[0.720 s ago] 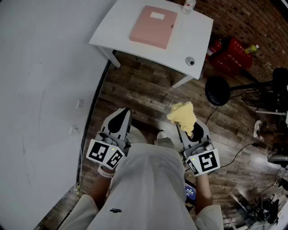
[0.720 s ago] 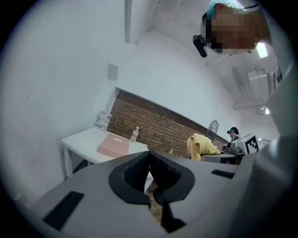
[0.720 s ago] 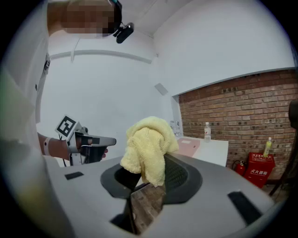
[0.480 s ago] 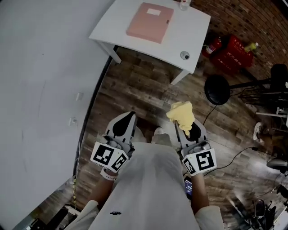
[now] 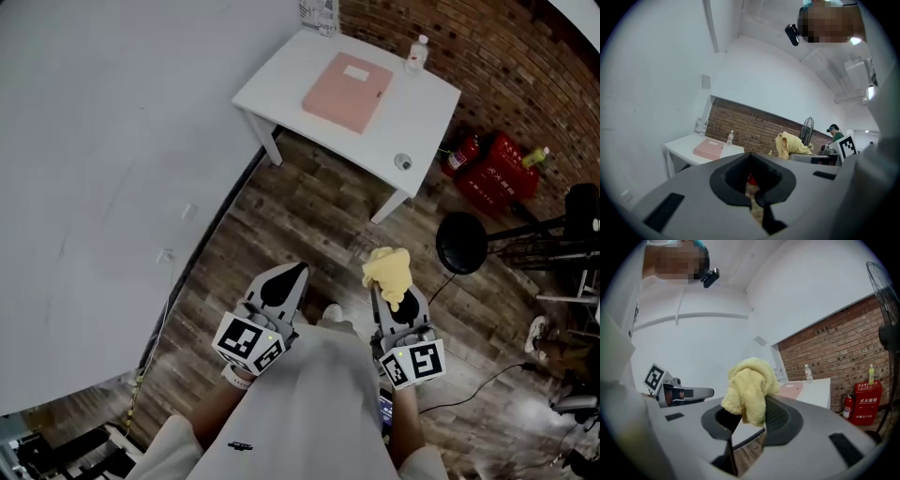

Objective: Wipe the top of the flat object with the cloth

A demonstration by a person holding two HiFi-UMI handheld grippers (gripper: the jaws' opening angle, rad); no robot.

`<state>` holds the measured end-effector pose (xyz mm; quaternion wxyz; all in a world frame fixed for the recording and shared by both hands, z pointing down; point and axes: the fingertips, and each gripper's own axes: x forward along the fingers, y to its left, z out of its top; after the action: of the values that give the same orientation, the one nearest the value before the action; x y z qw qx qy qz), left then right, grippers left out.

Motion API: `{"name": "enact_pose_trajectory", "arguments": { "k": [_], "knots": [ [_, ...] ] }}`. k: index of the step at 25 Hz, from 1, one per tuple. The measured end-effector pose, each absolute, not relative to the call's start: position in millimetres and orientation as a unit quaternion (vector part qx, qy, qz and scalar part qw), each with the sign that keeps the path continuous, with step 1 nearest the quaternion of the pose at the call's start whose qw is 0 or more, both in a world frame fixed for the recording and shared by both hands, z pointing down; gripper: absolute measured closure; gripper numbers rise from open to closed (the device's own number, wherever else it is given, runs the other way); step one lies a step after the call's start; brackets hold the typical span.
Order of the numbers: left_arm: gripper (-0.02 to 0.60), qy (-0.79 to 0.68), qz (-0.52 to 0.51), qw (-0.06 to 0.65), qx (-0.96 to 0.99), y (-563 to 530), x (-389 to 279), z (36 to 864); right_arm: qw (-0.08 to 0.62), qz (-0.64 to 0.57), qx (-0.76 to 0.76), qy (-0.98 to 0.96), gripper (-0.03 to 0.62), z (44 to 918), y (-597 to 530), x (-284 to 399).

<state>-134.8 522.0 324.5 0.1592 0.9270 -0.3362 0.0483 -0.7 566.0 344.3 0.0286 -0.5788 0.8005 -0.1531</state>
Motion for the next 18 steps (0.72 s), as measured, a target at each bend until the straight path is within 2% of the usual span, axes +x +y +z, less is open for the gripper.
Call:
{"name": "enact_pose_trajectory", "arguments": {
  "k": [5,10,18],
  "knots": [
    [0.565,-0.362,0.05,0.159,0.917,533.6,-139.0,329.7,0.022,-0.125,-0.56,0.819,0.485,348.3,574.9,4.2],
    [0.565,-0.389,0.051,0.175,0.903,535.7,-138.8,341.3,0.038,-0.146,-0.556,0.817,0.484,363.6,578.9,21.2],
    [0.565,-0.383,0.035,0.191,0.903,477.2,-131.4,344.5,0.044,-0.154,-0.56,0.813,0.485,359.6,522.2,22.8]
  ]
}}
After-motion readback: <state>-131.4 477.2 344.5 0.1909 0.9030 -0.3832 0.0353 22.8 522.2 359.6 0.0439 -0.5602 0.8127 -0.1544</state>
